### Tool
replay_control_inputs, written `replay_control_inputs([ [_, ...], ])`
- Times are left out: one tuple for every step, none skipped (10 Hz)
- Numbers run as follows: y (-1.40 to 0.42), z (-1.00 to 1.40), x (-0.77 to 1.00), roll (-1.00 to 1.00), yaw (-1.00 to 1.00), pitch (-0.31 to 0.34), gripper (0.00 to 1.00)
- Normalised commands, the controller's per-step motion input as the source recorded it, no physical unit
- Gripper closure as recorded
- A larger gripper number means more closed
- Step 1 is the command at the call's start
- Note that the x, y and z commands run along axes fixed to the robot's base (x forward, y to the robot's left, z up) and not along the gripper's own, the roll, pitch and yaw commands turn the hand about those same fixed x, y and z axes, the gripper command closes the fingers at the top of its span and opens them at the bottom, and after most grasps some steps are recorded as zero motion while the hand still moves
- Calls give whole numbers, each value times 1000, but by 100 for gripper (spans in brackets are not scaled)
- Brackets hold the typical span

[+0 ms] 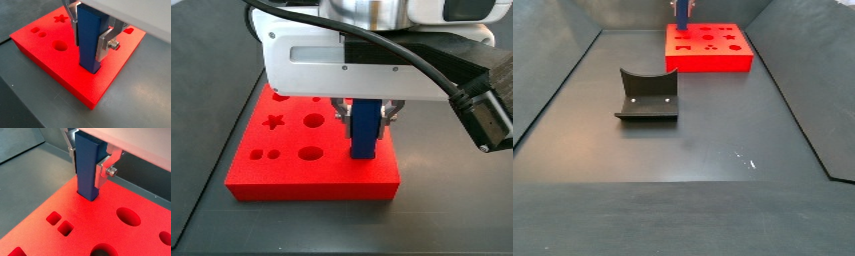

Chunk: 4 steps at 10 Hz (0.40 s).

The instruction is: Insert the rectangle object.

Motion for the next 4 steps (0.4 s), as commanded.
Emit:
replay_control_inputs([
  [26, -257, 0, 61, 111, 0, 100],
  [0, -29, 0, 16, 14, 0, 100],
  [0, 0, 0, 6, 0, 0, 100],
  [0, 0, 0, 0, 0, 0, 100],
])
